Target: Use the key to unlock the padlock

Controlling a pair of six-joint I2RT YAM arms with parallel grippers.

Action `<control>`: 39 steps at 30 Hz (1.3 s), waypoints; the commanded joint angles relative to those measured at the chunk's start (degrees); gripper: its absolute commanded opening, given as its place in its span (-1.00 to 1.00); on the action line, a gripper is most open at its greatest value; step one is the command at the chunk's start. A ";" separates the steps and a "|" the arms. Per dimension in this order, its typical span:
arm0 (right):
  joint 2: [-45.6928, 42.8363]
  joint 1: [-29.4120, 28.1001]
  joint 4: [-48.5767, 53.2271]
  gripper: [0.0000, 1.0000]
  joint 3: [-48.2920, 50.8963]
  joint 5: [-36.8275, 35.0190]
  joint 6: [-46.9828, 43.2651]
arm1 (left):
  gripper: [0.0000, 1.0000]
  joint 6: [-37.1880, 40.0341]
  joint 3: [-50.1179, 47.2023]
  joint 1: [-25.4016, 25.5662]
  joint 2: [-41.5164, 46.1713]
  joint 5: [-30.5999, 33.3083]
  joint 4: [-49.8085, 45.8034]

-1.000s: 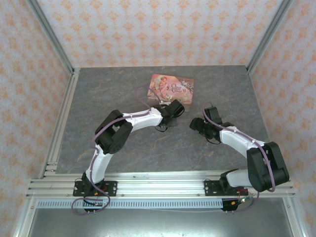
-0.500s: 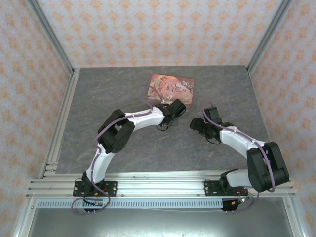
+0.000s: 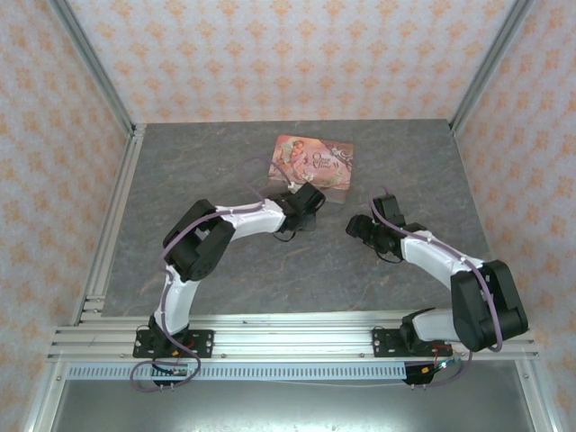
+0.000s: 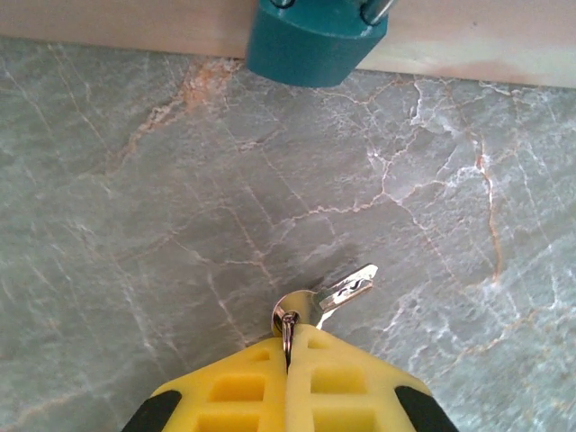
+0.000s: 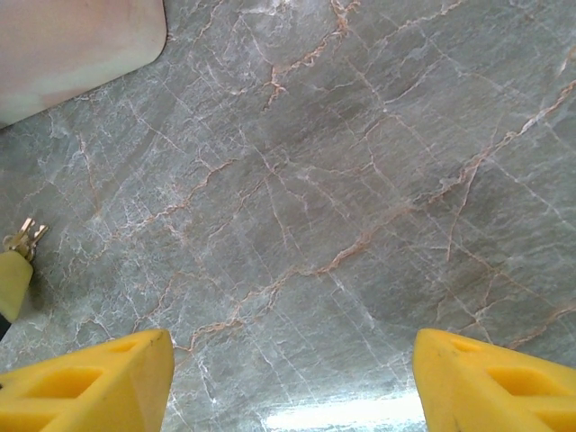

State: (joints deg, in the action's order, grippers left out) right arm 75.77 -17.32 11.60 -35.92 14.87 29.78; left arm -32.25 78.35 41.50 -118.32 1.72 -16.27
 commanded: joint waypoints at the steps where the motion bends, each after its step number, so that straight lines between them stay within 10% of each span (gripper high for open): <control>1: -1.32 -0.43 0.31 0.42 0.79 -0.12 0.00 | -1.00 9.93 -6.51 -1.99 2.56 -0.38 1.24; 14: -1.75 -0.35 -5.77 0.35 2.23 7.12 3.78 | -1.00 20.84 -18.29 -3.35 11.15 -9.01 14.45; 39: 1.09 -8.63 -17.35 -0.34 -5.75 29.72 6.10 | -1.00 20.71 -22.34 -3.70 29.01 -22.77 5.90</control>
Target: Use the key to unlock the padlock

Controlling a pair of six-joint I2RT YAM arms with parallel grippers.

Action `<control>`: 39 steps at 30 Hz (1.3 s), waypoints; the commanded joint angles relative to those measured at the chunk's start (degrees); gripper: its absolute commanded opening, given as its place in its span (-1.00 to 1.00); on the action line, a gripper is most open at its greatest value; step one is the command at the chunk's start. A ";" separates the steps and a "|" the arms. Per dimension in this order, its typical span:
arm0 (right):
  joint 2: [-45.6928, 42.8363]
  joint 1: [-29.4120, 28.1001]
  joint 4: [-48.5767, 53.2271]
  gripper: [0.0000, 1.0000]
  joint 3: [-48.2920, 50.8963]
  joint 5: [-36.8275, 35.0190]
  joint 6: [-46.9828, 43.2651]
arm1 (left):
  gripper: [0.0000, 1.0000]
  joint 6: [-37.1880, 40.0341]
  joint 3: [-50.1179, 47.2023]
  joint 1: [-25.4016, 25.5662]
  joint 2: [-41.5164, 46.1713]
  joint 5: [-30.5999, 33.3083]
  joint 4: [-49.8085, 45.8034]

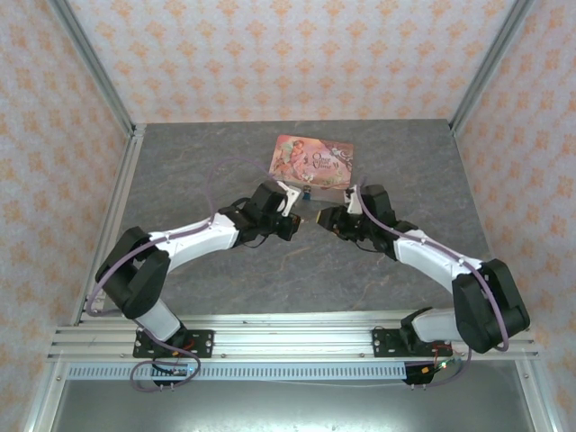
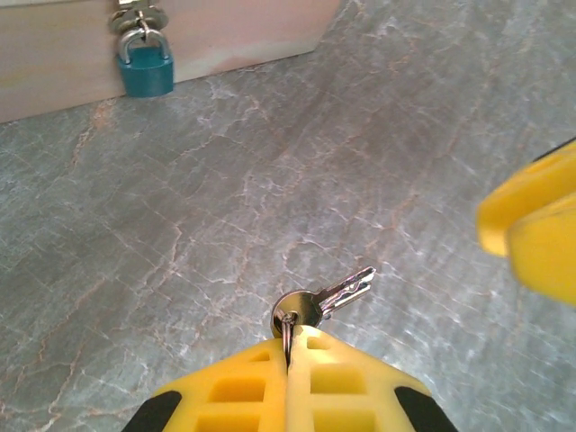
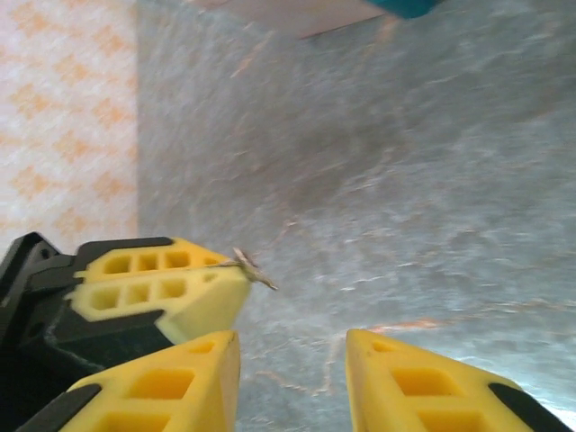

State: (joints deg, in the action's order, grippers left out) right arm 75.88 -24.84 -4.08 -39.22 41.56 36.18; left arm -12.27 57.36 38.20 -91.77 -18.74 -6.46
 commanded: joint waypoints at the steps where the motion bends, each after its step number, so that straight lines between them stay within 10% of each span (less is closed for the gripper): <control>1: 1.33 -1.54 -1.45 -0.40 -3.06 3.46 -0.43 | -1.00 0.82 -1.69 -0.40 3.17 -2.44 -4.46; 14: 3.75 -2.32 0.61 -0.65 -5.93 7.03 -1.85 | -1.00 -1.24 -2.83 -0.48 6.84 -5.87 -7.17; 39: 6.19 -4.33 6.05 -0.53 -8.40 6.75 -2.42 | -1.00 -1.61 -2.57 -0.46 8.00 -5.52 -7.83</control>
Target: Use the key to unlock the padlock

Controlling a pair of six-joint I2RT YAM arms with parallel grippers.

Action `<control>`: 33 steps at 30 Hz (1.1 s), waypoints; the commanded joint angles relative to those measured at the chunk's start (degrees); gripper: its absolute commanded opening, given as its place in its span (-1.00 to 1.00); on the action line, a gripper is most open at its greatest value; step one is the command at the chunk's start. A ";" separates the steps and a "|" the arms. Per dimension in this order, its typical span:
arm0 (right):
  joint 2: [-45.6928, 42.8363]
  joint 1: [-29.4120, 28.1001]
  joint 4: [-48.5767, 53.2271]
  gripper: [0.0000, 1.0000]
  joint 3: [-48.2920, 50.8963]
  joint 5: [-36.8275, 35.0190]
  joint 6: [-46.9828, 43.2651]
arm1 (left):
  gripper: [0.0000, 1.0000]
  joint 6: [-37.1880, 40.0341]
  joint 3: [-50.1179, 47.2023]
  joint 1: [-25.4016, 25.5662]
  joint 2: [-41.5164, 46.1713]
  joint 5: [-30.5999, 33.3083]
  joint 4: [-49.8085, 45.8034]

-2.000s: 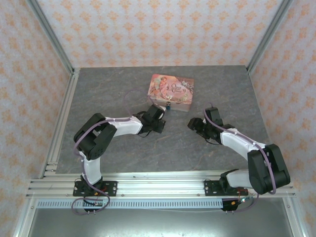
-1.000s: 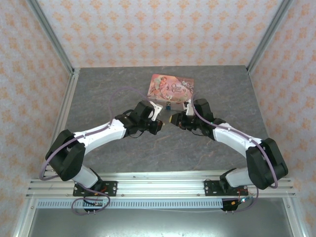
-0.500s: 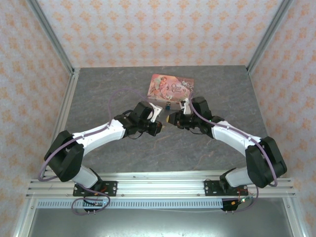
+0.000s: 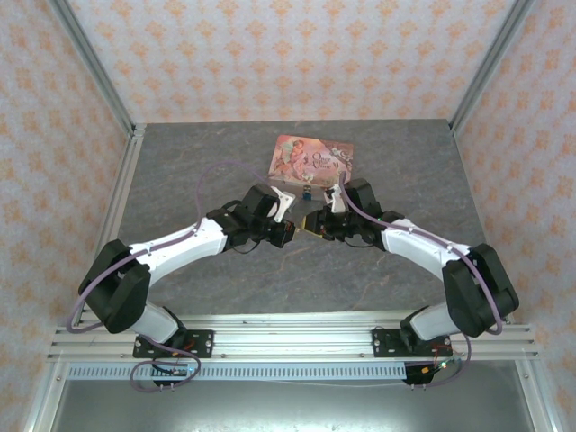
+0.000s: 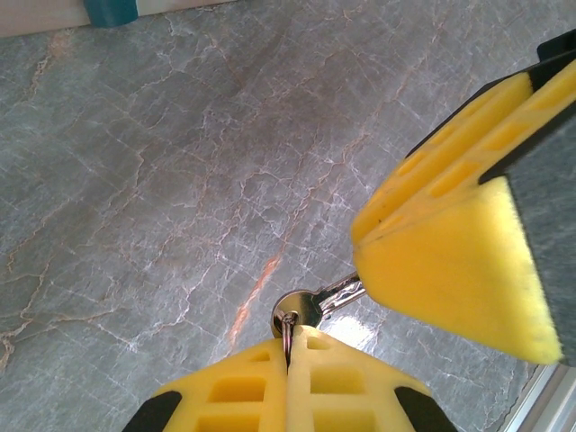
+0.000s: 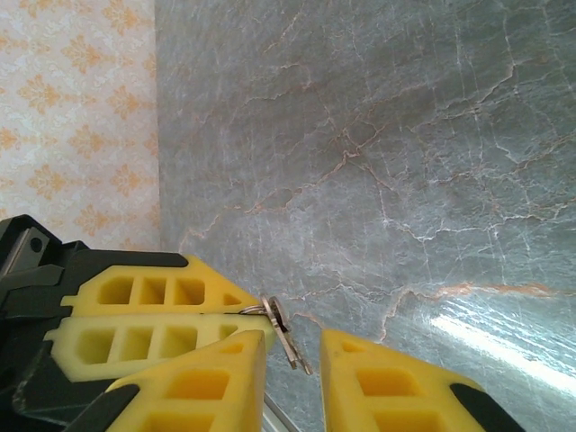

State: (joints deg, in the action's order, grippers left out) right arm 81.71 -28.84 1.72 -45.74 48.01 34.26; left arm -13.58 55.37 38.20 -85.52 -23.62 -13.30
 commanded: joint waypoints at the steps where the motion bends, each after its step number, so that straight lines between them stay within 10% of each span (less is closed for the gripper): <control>1: 0.40 -0.34 0.25 -0.53 -1.95 0.41 -0.51 | -1.00 -0.30 -0.62 -0.49 1.76 -0.64 -0.94; 20: 2.10 -1.66 -0.01 -0.84 -3.00 0.57 -0.57 | -1.00 0.83 -0.89 -0.51 2.11 -0.37 -2.17; 26: 1.66 -1.66 2.28 -0.34 -3.17 -2.02 -1.32 | -1.00 1.04 -1.07 -0.55 2.43 -0.33 -2.26; 33: -0.24 -1.66 -0.68 -0.33 -1.35 -3.27 2.00 | -1.00 0.50 -1.19 -0.84 3.14 0.14 -2.52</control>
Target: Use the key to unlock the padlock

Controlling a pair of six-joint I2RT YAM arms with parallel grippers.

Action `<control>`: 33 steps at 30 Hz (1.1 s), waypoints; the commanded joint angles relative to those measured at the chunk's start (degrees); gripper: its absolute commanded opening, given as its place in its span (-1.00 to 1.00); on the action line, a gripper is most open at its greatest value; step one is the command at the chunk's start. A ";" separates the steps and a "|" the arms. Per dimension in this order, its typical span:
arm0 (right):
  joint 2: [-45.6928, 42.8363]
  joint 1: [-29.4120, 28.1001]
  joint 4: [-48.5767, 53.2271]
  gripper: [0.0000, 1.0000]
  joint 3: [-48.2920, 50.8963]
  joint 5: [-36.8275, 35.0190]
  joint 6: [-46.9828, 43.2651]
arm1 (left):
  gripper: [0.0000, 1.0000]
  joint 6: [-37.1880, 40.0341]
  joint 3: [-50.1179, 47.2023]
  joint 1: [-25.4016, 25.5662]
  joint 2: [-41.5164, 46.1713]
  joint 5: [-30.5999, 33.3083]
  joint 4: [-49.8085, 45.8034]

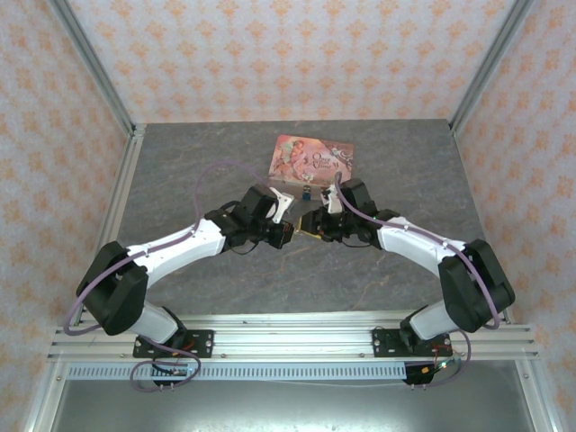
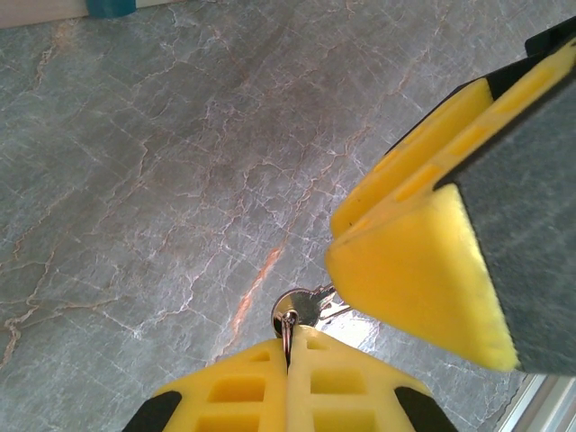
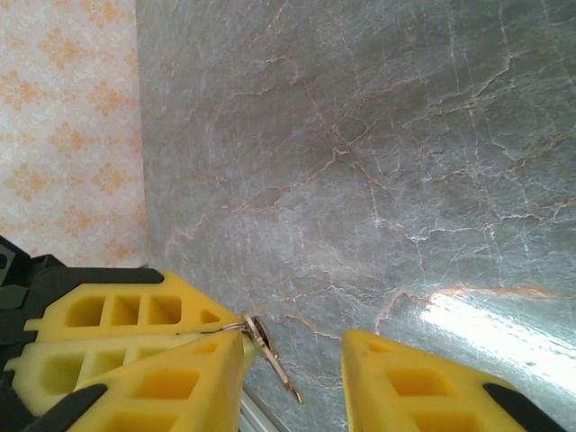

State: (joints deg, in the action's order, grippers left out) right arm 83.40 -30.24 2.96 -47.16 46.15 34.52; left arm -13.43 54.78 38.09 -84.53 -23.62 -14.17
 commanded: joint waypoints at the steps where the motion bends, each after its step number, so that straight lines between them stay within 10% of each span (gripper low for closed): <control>1: -2.16 -0.26 -2.62 -0.36 0.47 -1.37 2.22 | -1.00 0.33 -0.62 -0.73 2.17 0.07 -1.65; 33: -2.32 -0.52 -0.94 -0.57 0.22 3.32 3.29 | -1.00 0.78 -0.36 -0.82 2.27 -1.17 -1.39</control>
State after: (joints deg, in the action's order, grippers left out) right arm 80.88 -30.24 1.30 -46.06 47.83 38.30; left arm -13.41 54.22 37.60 -83.92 -23.83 -14.83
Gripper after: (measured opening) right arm 0.216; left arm 0.048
